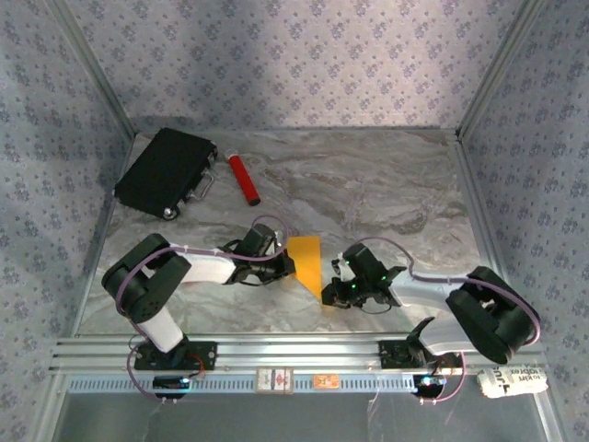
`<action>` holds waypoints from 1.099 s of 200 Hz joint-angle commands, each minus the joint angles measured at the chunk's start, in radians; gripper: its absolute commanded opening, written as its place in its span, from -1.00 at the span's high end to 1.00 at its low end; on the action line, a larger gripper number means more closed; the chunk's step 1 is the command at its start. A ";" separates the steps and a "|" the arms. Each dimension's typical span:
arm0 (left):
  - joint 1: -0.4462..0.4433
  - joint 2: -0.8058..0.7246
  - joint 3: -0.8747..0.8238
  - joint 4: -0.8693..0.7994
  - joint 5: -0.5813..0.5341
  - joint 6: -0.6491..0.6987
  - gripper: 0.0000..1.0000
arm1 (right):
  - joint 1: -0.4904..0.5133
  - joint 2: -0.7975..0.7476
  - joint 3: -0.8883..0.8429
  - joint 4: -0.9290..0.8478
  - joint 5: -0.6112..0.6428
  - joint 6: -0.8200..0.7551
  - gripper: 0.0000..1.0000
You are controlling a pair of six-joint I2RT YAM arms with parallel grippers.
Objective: Fold a paper plane with a square sheet of paper (pick it up from the middle)
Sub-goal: Third fold the triangle at the center of the table.
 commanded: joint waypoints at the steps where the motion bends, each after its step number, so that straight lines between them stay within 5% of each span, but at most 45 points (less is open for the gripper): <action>1: 0.012 0.019 -0.001 -0.086 -0.036 0.005 1.00 | 0.001 -0.064 -0.008 -0.119 0.045 -0.008 0.85; 34: 0.014 0.018 0.001 -0.093 -0.032 0.014 1.00 | -0.018 -0.092 0.064 -0.147 0.049 -0.028 0.83; 102: 0.015 0.006 0.007 -0.091 -0.019 0.021 1.00 | -0.003 0.152 0.217 -0.031 0.010 -0.020 0.85; 187: -0.009 -0.105 0.061 -0.088 -0.080 0.019 0.80 | 0.016 0.182 0.087 -0.030 0.070 0.009 0.93; 220: -0.075 -0.147 0.027 -0.049 -0.133 -0.027 0.90 | 0.017 0.181 0.088 -0.016 0.084 0.026 0.95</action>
